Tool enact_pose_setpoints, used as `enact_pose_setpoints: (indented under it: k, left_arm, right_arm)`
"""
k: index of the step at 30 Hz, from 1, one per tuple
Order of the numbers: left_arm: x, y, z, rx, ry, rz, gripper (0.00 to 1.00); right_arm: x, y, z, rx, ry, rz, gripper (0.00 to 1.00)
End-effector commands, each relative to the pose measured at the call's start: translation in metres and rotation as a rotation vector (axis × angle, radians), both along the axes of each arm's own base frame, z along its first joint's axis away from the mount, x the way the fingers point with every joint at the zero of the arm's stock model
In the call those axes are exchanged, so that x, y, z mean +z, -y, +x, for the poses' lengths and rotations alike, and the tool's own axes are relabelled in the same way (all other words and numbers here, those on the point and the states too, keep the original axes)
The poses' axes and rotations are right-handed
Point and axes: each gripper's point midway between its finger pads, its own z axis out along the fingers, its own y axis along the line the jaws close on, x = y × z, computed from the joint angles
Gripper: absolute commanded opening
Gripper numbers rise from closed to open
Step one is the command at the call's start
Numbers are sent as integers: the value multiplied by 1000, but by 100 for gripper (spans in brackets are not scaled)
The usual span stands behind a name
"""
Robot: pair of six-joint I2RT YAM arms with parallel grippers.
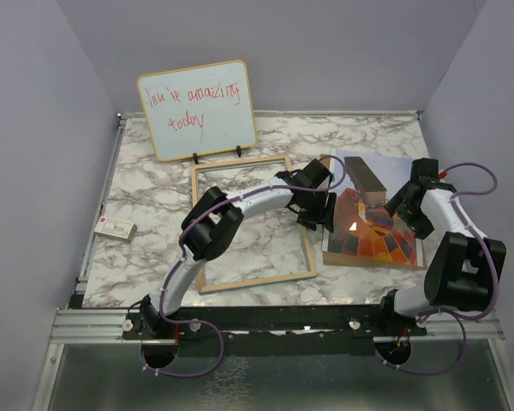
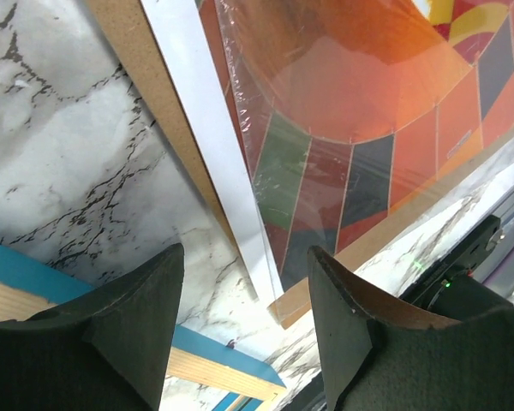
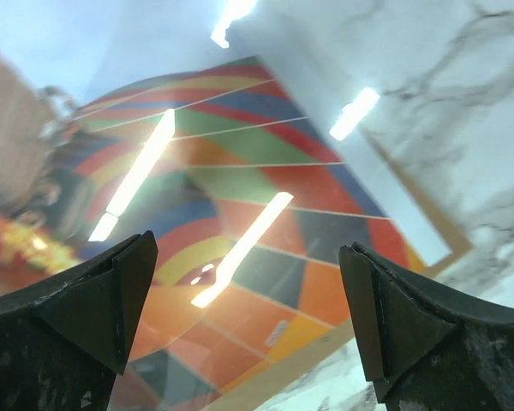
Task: Put the photo into the frame
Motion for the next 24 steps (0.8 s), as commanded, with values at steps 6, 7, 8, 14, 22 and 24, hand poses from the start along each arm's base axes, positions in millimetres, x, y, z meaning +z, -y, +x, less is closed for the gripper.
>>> enact_pose_setpoints:
  k: [6, 7, 8, 14, 22, 24]
  left_arm:
    - [-28, -23, 2, -31, -19, 120, 61]
    - [-30, -24, 3, -27, -20, 125, 61]
    - [-29, -26, 4, -25, -19, 128, 61]
    - [-6, -22, 22, -25, 50, 98, 61]
    - [54, 4, 51, -54, 199, -9, 65]
    - [60, 11, 54, -62, 211, -33, 66]
  right_arm:
    - [-8, 55, -40, -201, -92, -105, 100]
    - [-10, 58, -41, -214, -92, -100, 100]
    - [-11, 63, -42, -233, -93, -96, 100]
    - [-16, 82, -40, -292, -60, -65, 100]
    - [-24, 95, -18, -271, -4, -5, 100]
    - [-27, 94, -11, -244, 37, 23, 99]
